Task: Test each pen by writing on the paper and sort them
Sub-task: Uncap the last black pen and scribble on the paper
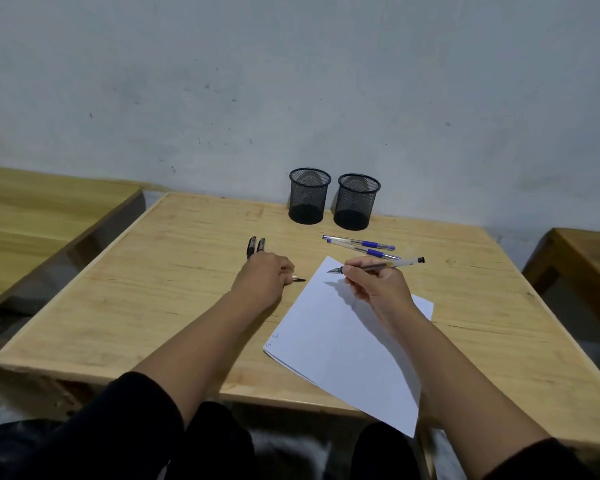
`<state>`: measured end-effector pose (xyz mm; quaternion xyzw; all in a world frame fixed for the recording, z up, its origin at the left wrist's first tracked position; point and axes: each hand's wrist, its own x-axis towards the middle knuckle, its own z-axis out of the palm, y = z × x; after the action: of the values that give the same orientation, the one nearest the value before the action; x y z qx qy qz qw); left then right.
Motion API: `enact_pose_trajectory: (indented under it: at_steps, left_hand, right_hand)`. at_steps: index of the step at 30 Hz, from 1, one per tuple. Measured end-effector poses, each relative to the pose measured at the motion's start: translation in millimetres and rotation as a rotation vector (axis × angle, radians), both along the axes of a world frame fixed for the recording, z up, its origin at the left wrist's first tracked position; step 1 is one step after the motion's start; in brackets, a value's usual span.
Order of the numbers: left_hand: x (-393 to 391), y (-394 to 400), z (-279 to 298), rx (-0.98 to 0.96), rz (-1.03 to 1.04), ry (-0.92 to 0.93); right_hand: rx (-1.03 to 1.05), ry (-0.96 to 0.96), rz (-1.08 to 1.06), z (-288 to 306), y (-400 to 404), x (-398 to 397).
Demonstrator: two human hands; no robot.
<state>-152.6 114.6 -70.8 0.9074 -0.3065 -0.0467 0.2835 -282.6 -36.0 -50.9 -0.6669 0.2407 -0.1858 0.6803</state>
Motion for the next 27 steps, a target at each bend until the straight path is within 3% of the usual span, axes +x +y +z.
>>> enact_pose_trajectory:
  at_steps: [3,6,11,18,27]
  left_hand:
    - [-12,11,7,-0.086,0.001,-0.044]
    - [-39,35,12,-0.180,-0.021,-0.044]
    - [-73,76,-6,-0.172,-0.072,-0.008]
    - [-82,83,-25,-0.217,-0.063,-0.066]
    - [-80,86,-27,-0.249,-0.055,-0.055]
  right_hand:
    - [-0.008,0.021,0.043,1,10,-3]
    - [0.117,-0.016,0.111,0,27,-11]
    - [0.243,-0.036,0.244,-14,48,-17]
    - [-0.112,0.100,0.304,-21,58,-15]
    - [-0.424,0.084,0.402,-25,71,2]
